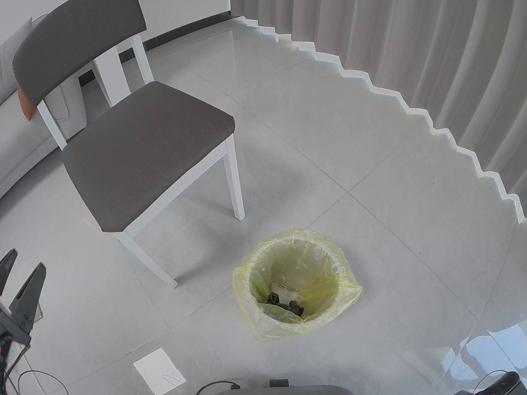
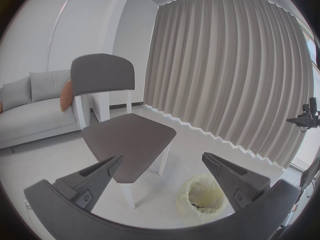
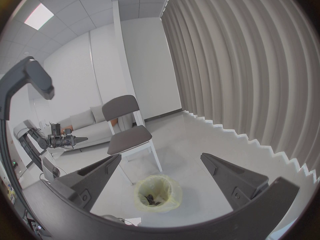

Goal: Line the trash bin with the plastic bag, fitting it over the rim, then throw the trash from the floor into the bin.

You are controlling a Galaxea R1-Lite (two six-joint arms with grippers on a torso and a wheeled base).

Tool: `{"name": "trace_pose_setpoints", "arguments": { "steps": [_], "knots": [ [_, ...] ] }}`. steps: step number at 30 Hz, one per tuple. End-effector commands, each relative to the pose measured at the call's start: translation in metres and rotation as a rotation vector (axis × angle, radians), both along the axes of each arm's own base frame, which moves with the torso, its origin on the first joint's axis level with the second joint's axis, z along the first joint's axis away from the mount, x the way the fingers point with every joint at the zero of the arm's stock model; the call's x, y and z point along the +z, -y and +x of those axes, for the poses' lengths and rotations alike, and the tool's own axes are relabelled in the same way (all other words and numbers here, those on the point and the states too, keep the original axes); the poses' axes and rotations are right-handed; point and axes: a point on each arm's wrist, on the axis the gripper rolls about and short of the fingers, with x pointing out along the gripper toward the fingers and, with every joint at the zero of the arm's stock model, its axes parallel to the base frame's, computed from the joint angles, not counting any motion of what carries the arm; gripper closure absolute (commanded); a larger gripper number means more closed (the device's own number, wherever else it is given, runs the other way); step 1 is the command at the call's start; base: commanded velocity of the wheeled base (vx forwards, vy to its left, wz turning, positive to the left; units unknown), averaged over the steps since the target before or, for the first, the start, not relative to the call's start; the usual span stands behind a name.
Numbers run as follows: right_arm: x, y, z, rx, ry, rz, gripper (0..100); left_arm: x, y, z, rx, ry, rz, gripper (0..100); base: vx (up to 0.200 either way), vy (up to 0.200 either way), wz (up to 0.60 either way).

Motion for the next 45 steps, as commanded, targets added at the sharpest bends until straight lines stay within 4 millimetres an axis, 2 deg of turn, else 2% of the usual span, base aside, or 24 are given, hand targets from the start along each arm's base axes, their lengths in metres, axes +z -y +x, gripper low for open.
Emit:
{"name": "trace_pose_setpoints", "arguments": {
  "steps": [1,2,3,6,9,10,17,28,37,45],
  "knots": [
    [-0.091,0.0,-0.03,0.089,-0.059,0.088,0,-0.045,-0.003,-0.076,0.065,0.14,-0.078,0,0.0,0.0,0.0],
    [-0.101,-0.001,-0.029,0.08,-0.057,0.073,0,-0.051,-0.003,-0.073,0.071,0.119,-0.075,0,0.0,0.0,0.0],
    [-0.103,-0.001,-0.029,0.079,-0.055,0.069,0,-0.053,-0.003,-0.072,0.073,0.115,-0.073,0,0.0,0.0,0.0],
    [-0.117,0.001,-0.021,-0.015,-0.019,0.001,0,-0.073,-0.003,-0.063,0.081,0.045,-0.048,0,0.0,0.0,0.0],
    [-0.119,0.002,-0.02,-0.098,-0.015,-0.014,0,-0.085,-0.003,-0.059,0.083,0.006,-0.031,0,0.0,0.0,0.0],
    [-0.12,0.004,-0.019,-0.16,-0.026,-0.018,0,-0.097,-0.003,-0.054,0.087,-0.03,-0.013,0,0.0,0.0,0.0],
    [-0.123,0.006,-0.018,-0.253,-0.051,-0.022,0,-0.099,-0.007,-0.054,0.284,-0.046,0.045,0,0.0,0.0,0.0],
    [-0.123,0.008,-0.018,-0.353,-0.052,-0.022,0,-0.104,-0.007,-0.054,0.242,-0.1,0.11,0,0.0,0.0,0.0],
    [-0.123,0.008,-0.018,-0.355,-0.055,-0.013,0,-0.104,-0.007,-0.054,0.242,-0.097,0.111,0,0.0,0.0,0.0],
    [-0.123,0.008,-0.018,-0.359,-0.029,-0.087,0,-0.104,-0.006,-0.054,0.238,-0.096,0.115,0,0.0,0.0,0.0]
  ]
}}
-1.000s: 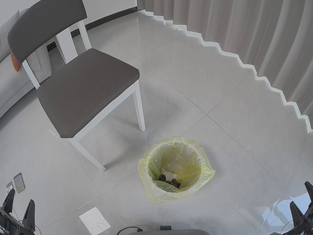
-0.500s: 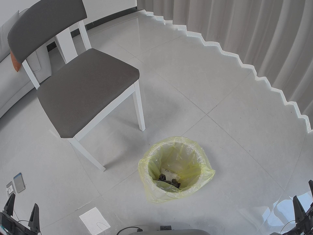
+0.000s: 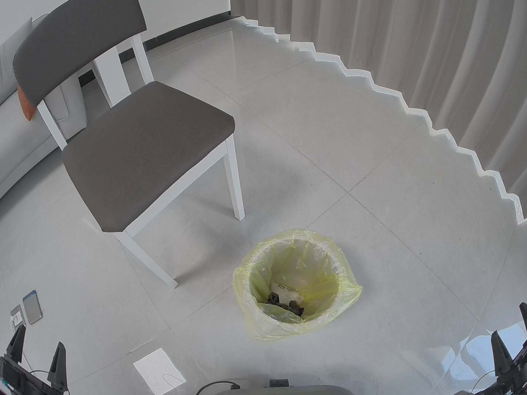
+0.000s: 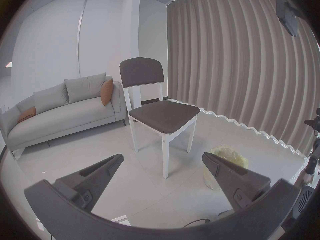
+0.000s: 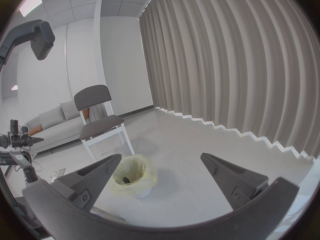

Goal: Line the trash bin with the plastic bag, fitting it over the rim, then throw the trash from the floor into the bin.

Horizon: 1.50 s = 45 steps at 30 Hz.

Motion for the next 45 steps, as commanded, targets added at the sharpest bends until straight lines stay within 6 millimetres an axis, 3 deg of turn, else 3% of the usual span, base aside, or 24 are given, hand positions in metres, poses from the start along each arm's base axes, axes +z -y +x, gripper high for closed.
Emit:
{"name": "trace_pose_setpoints", "arguments": {
  "steps": [1,4,8,31,37,41,45],
  "knots": [
    [-0.0044,0.001,0.0005,-0.05,0.01,-0.055,0,-0.0026,0.0,0.0002,0.001,0.0,-0.001,0,0.0,0.0,0.0],
    [-0.0045,0.0033,0.0007,-0.149,0.005,-0.048,0,-0.0026,0.0,0.0002,0.001,0.0,-0.001,0,0.0,0.0,0.0],
    [-0.0055,0.0032,0.0008,-0.141,-0.01,0.016,0,-0.0026,0.0,0.0002,0.001,0.0,-0.001,0,0.0,0.0,0.0],
    [-0.0053,-0.0023,-0.001,0.102,-0.02,-0.057,0,-0.0026,0.0,0.0002,0.001,0.0,-0.001,0,0.0,0.0,0.0],
    [-0.0066,0.0003,-0.0001,-0.018,-0.026,-0.077,0,-0.0026,0.0,0.0002,-0.001,0.0,-0.001,0,0.0,0.0,0.0],
    [-0.006,0.0045,-0.0004,-0.209,-0.037,-0.116,0,-0.0026,0.0,0.0002,-0.001,0.0,-0.001,0,0.0,0.0,0.0],
    [-0.006,0.0055,-0.0002,-0.253,-0.033,-0.1,0,-0.0026,0.0,0.0002,0.001,0.0,-0.001,0,0.0,0.0,0.0]
  ]
}}
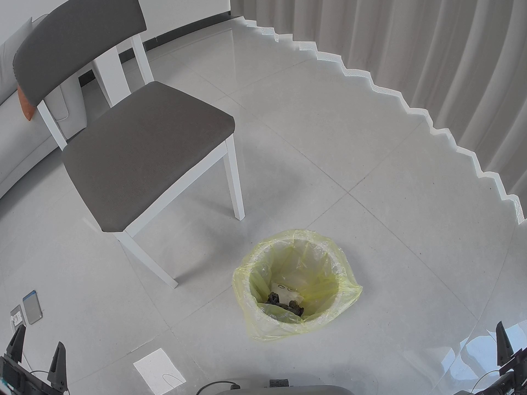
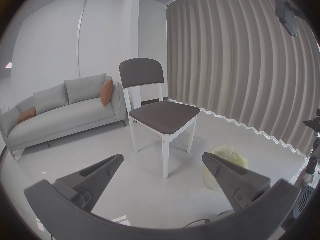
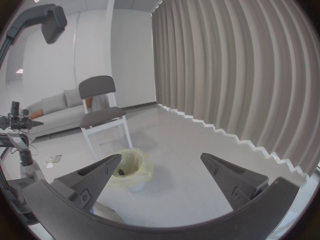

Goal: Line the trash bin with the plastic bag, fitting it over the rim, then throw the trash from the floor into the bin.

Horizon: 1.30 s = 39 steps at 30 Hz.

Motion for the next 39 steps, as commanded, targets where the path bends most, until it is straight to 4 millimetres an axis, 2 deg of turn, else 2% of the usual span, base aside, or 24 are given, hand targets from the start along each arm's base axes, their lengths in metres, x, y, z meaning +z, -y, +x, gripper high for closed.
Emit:
{"name": "trace_pose_setpoints", "arguments": {
  "steps": [1,6,11,22,28,32,37,39],
  "knots": [
    [-0.0005,0.0016,-0.0006,-0.072,0.028,0.013,0,-0.003,0.0,0.0,-0.001,0.0,0.0,0,0.0,0.0,0.0],
    [0.0011,0.0018,-0.0002,-0.077,0.059,0.035,0,-0.003,0.0,0.0,-0.001,0.0,0.0,0,0.0,0.0,0.0],
    [0.0009,0.0002,-0.0001,-0.007,0.057,0.051,0,-0.003,0.0,0.0,-0.001,0.0,0.0,0,0.0,0.0,0.0],
    [-0.0014,-0.003,-0.0017,0.135,-0.012,0.082,0,-0.0029,0.0,0.0,-0.002,0.001,0.0,0,0.0,0.0,0.0],
    [-0.0015,-0.003,-0.0019,0.136,-0.018,0.074,0,-0.003,0.0,0.0001,-0.002,0.003,0.0,0,0.0,0.0,0.0],
    [-0.001,-0.0051,-0.0021,0.229,-0.016,0.039,0,-0.003,0.0,0.0,-0.002,0.004,0.0,0,0.0,0.0,0.0],
    [-0.0013,-0.005,-0.0022,0.221,-0.016,0.027,0,-0.003,0.0,0.0001,-0.002,0.003,0.0,0,0.0,0.0,0.0],
    [-0.001,-0.0033,-0.0018,0.144,-0.013,0.015,0,-0.003,0.0,0.0001,-0.002,0.003,0.0,0,0.0,0.0,0.0]
  ]
}}
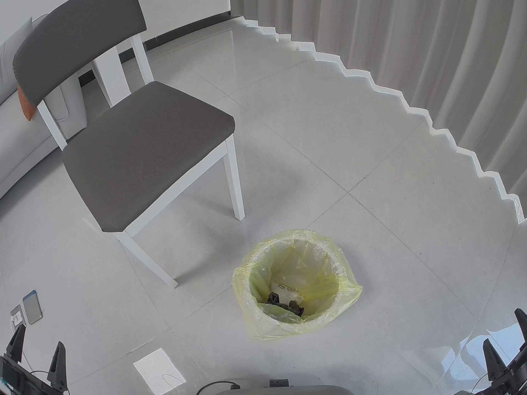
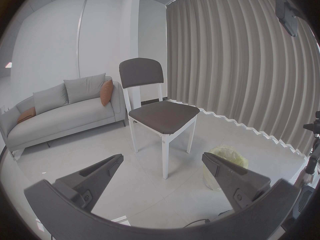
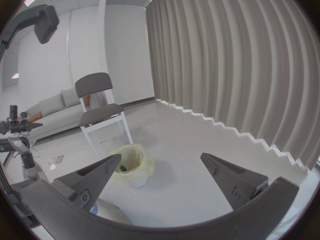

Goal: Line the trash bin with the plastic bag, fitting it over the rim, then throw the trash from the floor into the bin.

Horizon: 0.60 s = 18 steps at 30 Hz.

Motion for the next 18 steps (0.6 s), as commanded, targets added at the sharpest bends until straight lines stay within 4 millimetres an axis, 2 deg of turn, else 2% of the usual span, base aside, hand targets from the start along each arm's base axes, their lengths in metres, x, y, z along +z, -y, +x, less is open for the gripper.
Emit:
{"name": "trace_pose_setpoints", "arguments": {
  "steps": [1,7,18],
  "knots": [
    [-0.0003,0.0021,-0.0008,-0.094,0.017,-0.021,0,-0.0035,0.0,-0.0001,0.0,0.001,0.0,0,0.0,0.0,0.0],
    [-0.0074,0.0031,0.0015,-0.137,-0.008,-0.022,0,-0.0036,0.0,-0.0001,0.0,0.004,0.0,0,0.0,0.0,0.0],
    [-0.0074,0.0033,0.0015,-0.143,-0.01,-0.002,0,-0.0036,0.0,-0.0001,0.0,0.004,0.0,0,0.0,0.0,0.0]
  ]
}}
